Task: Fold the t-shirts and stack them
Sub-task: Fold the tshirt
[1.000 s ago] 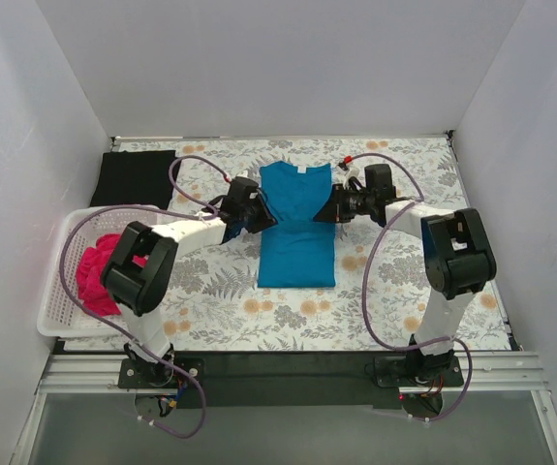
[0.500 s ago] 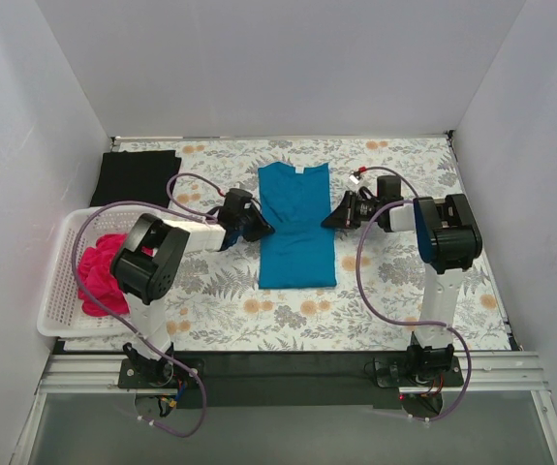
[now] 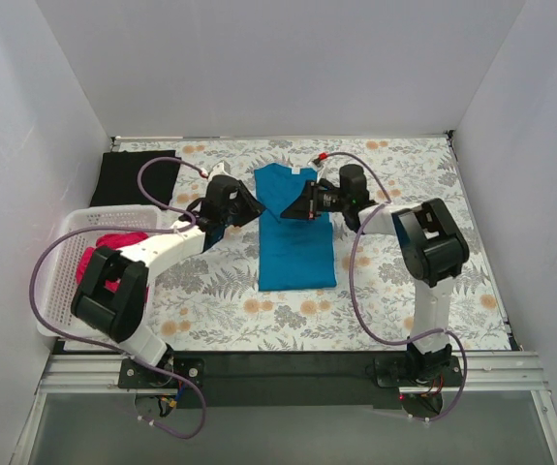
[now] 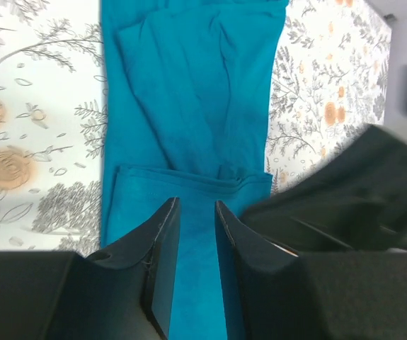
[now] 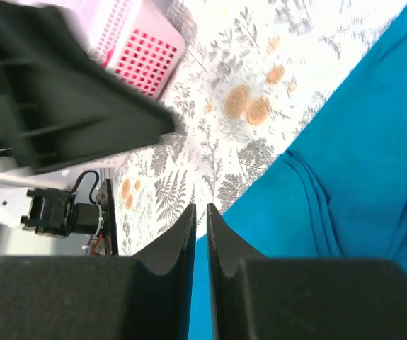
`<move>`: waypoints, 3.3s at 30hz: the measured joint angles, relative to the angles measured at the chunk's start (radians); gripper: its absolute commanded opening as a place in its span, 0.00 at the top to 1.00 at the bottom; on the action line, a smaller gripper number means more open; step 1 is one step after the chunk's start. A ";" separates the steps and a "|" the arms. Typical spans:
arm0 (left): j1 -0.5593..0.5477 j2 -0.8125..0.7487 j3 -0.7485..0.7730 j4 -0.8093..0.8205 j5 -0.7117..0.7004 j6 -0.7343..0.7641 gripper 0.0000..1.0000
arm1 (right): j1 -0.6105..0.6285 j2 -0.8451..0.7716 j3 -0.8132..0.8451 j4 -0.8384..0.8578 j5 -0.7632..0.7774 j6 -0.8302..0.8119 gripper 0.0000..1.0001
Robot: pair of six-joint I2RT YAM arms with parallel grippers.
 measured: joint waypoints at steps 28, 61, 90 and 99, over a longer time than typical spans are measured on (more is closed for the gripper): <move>-0.061 -0.517 -0.336 -0.256 0.082 0.020 0.64 | -0.003 -0.167 -0.252 0.127 0.056 0.281 0.87; -0.131 -0.495 -0.365 -0.322 0.067 -0.038 0.47 | -0.078 -0.194 -0.653 0.064 0.020 0.169 0.93; -0.291 0.066 0.054 -0.644 -0.111 0.004 0.51 | -0.029 -0.761 -0.414 -1.036 0.729 -0.325 0.54; -0.301 0.130 0.105 -0.682 -0.125 0.014 0.54 | 0.058 -0.720 -0.411 -1.039 0.795 -0.320 0.53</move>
